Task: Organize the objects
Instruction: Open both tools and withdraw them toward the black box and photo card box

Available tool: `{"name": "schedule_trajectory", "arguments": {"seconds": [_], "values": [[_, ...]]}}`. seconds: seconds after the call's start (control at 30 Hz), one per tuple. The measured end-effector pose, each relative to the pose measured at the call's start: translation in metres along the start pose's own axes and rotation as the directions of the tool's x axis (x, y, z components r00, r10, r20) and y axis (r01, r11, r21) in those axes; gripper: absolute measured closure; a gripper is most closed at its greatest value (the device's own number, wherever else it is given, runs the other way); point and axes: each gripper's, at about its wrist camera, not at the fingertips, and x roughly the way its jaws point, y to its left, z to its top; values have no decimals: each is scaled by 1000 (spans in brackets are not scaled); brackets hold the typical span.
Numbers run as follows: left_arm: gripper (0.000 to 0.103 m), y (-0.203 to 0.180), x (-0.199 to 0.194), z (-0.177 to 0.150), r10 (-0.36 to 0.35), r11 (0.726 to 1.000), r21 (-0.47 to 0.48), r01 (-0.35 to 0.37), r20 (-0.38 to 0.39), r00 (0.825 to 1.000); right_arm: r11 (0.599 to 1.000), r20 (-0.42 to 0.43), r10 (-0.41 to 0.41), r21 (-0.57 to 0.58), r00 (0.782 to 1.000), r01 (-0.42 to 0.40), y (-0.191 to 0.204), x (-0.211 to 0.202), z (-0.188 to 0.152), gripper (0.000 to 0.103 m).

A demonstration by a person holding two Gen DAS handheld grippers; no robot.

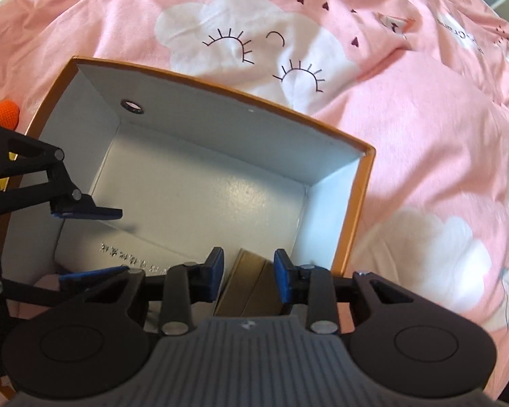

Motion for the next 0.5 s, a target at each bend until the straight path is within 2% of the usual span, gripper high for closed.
{"name": "schedule_trajectory", "arguments": {"seconds": [0.13,0.37,0.5], "values": [[59,9,-3,-3,1,1000,-8,-1,-13,1000,998,16,8,-64,1000,-7,-1,12,4,82],[59,26,-16,-8,4,999,-36,-5,-10,1000,974,14,-13,-228,1000,16,11,10,-11,84],[59,30,-30,-13,21,999,-33,-21,-5,1000,959,14,-6,-283,1000,9,14,8,-16,84]]}}
